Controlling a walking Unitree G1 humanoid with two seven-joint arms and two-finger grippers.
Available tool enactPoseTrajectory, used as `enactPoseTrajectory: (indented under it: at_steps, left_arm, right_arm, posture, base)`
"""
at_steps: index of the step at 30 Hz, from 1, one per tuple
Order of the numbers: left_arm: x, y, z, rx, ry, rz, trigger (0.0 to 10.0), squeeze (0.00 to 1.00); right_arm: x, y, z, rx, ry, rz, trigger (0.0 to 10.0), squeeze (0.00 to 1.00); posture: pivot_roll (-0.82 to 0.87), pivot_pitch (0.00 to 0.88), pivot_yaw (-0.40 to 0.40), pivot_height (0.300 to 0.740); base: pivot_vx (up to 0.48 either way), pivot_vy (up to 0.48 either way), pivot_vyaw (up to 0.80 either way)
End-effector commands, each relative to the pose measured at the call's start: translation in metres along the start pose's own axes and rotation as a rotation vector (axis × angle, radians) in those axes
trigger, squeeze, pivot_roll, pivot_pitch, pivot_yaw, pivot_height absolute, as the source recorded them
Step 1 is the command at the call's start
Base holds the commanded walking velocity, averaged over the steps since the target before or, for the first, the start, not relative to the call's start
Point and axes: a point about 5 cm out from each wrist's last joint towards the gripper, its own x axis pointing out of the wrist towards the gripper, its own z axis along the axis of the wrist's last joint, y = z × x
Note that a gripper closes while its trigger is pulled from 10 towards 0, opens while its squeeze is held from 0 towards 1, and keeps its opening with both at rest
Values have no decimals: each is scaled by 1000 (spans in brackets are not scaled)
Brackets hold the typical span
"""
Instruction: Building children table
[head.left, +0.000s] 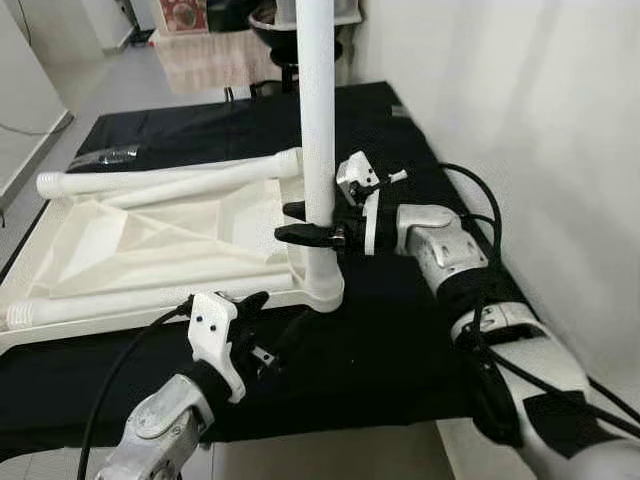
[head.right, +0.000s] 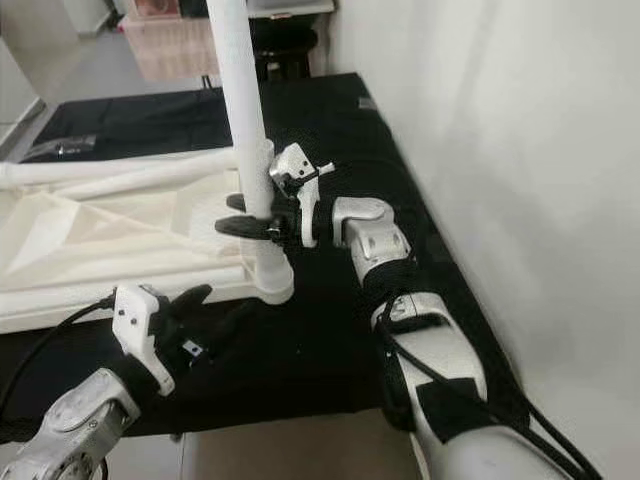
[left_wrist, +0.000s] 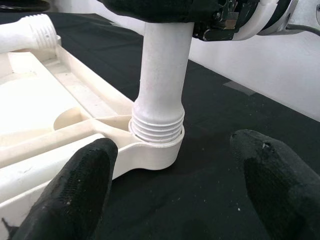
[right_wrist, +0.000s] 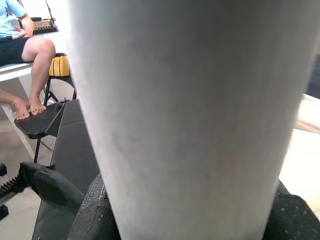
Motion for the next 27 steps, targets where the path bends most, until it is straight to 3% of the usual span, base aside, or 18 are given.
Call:
enactPoseTrajectory:
  at_steps: [1,7,8,9,10,11,12,13,15,16,17,19,20,21,23,24,25,27]
  left_arm:
    - [-2,-1,-2,-6,11,5,10000,0]
    - [-3,-2,-2,-5,12,7,10000,0]
    - [-5,-3,-2,3,15,12,10000,0]
    - [-8,-4,-3,13,19,17,10000,0]
    - [-8,-4,-3,13,19,17,10000,0]
    - [-10,-4,-2,18,21,18,10000,0]
    - [-10,-4,-2,18,21,18,10000,0]
    - [-10,-4,-4,20,30,7,10000,0]
    - [-10,-4,-4,20,30,7,10000,0]
    - [-10,-3,-5,25,40,-8,10000,0]
    - [-9,-2,-6,19,46,-22,10000,0]
    - [-9,-2,-6,19,46,-22,10000,0]
    - [-8,-1,-7,16,49,-33,10000,0]
    - [-8,0,-7,19,43,-22,10000,0]
    - [-8,1,-7,21,37,-7,10000,0]
    - [-8,1,-7,21,31,6,10000,0]
    - [-8,2,-7,20,29,12,10000,0]
    - [-8,2,-7,21,29,14,10000,0]
  right_arm:
    - [4,1,-3,30,12,17,0,0]
    - [-2,-4,-13,-6,65,-81,0,0]
    - [-6,-8,-30,-11,153,-222,0,0]
    - [-14,-16,-51,75,163,-662,0,0]
    - [-14,-16,-51,75,163,-662,0,0]
    - [-11,10,-80,151,200,-812,0,0]
    - [-11,10,-80,151,200,-812,0,0]
    - [-10,41,-95,210,214,-900,0,0]
    - [-10,41,-95,210,214,-900,0,0]
    - [-7,56,-92,169,200,-905,0,0]
    - [0,60,-87,117,191,-852,0,0]
    - [0,60,-87,117,191,-852,0,0]
    - [3,52,-83,66,196,-847,0,0]
    - [4,50,-82,64,210,-844,10000,0]
    - [3,48,-81,66,206,-833,10000,0]
    - [4,47,-77,86,180,-794,10000,714]
    - [4,44,-71,92,144,-748,10000,1000]
    - [5,43,-62,87,95,-722,10000,1000]
  posture:
    - [-5,98,3,740]
    - [-9,100,-3,740]
    - [-13,102,-19,740]
    - [-12,102,-38,740]
    - [-12,102,-38,740]
    - [4,118,-13,740]
    - [4,118,-13,740]
    - [-26,109,20,740]
    - [-26,109,20,740]
    - [-36,78,20,740]
    - [-29,77,17,740]
    - [-29,77,17,740]
    - [-25,60,7,740]
    - [-28,54,10,740]
    - [-28,54,10,740]
    - [-26,46,11,740]
    - [-26,46,11,740]
    - [-23,43,9,740]
  base:
    - [0,0,0]
    - [0,0,0]
    - [0,0,0]
    - [0,0,0]
    - [0,0,0]
    - [0,0,0]
    - [0,0,0]
    - [0,0,0]
    - [0,0,0]
    - [0,0,0]
    - [0,0,0]
    - [0,0,0]
    - [0,0,0]
    - [0,0,0]
    - [0,0,0]
    - [0,0,0]
    - [0,0,0]
    - [0,0,0]
